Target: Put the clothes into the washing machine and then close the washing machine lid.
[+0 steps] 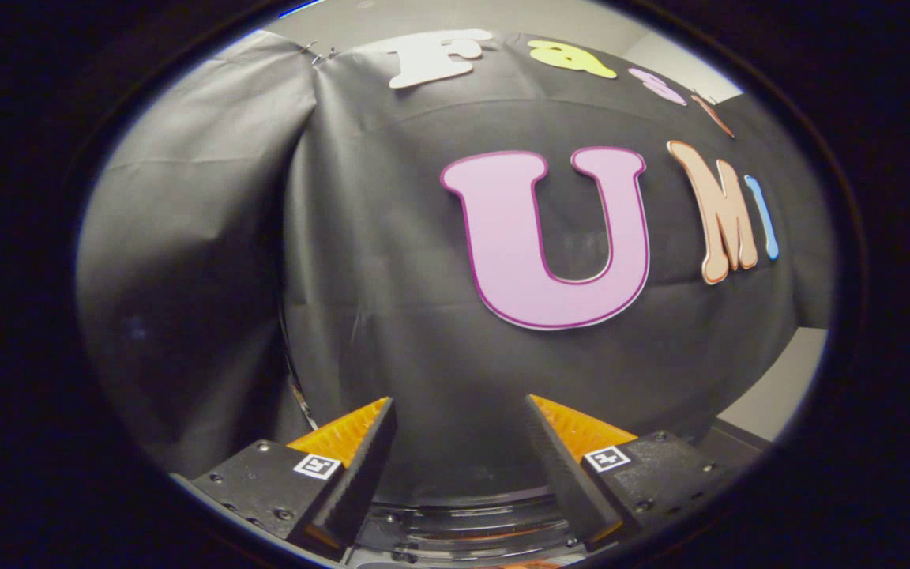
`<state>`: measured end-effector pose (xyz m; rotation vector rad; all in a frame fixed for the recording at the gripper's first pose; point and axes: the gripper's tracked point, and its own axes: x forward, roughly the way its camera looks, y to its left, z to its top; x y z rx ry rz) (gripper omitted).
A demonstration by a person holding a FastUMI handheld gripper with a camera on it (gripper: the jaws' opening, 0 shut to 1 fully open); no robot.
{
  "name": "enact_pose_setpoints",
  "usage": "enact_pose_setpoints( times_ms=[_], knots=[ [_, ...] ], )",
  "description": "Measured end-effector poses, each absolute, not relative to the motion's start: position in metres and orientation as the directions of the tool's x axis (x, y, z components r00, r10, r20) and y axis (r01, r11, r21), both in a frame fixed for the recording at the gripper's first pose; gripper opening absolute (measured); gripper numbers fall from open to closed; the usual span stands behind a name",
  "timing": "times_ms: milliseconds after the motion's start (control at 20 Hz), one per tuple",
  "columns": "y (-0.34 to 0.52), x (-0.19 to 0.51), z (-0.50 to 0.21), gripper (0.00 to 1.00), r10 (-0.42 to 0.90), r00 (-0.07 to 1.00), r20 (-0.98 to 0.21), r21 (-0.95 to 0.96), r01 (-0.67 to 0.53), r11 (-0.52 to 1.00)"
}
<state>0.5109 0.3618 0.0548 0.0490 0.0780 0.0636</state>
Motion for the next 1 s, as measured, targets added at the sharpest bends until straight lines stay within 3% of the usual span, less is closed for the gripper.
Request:
enact_pose_setpoints(
  times_ms=[150, 350, 1000],
  knots=[
    [0.362, 0.523, 0.03, 0.96, 0.055, 0.992, -0.114, 0.098, -0.044, 0.994],
    [0.348, 0.524, -0.004, 0.96, 0.01, 0.981, -0.195, -0.043, -0.019, 0.999],
    [0.343, 0.515, 0.003, 0.99, 0.049, 0.997, -0.06, -0.039, -0.051, 0.998]
  ],
)
